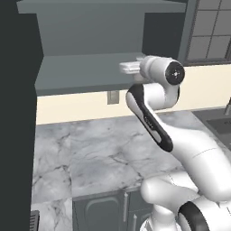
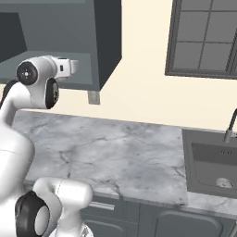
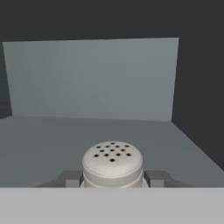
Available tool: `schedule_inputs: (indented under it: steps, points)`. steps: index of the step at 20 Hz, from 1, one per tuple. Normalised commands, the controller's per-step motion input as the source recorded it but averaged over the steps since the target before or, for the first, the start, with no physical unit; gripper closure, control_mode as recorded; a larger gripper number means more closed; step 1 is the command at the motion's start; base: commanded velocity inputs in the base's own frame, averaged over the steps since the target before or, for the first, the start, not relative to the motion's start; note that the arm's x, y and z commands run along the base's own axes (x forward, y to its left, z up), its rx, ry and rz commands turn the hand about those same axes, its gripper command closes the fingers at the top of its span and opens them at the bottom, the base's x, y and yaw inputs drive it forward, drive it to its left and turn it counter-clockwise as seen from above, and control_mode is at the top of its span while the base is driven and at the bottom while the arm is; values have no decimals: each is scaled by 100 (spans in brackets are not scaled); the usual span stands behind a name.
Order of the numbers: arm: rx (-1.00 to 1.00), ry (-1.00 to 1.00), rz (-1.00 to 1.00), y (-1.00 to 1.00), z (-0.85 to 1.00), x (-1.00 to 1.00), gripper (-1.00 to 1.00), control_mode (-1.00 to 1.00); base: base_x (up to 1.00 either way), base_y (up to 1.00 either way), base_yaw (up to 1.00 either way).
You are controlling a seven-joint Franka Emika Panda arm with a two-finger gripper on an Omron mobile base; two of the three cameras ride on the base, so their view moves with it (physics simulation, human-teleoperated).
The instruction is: Collect the turmeric, mayonnaise, and shaker from the cabinet and place them next to the stove.
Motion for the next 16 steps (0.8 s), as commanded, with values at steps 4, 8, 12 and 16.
schedule_inputs:
  steps: [4, 8, 12, 16]
  points:
    - [4, -8, 0, 3, -7, -74, 100, -100, 0, 0, 0]
    - [3, -7, 0, 0, -1, -87, 100, -100, 0, 0, 0]
    - [0, -3, 0, 0, 7, -83, 100, -100, 0, 0, 0]
    - [0, 0, 0, -3, 27, -70, 100, -100, 0, 0, 0]
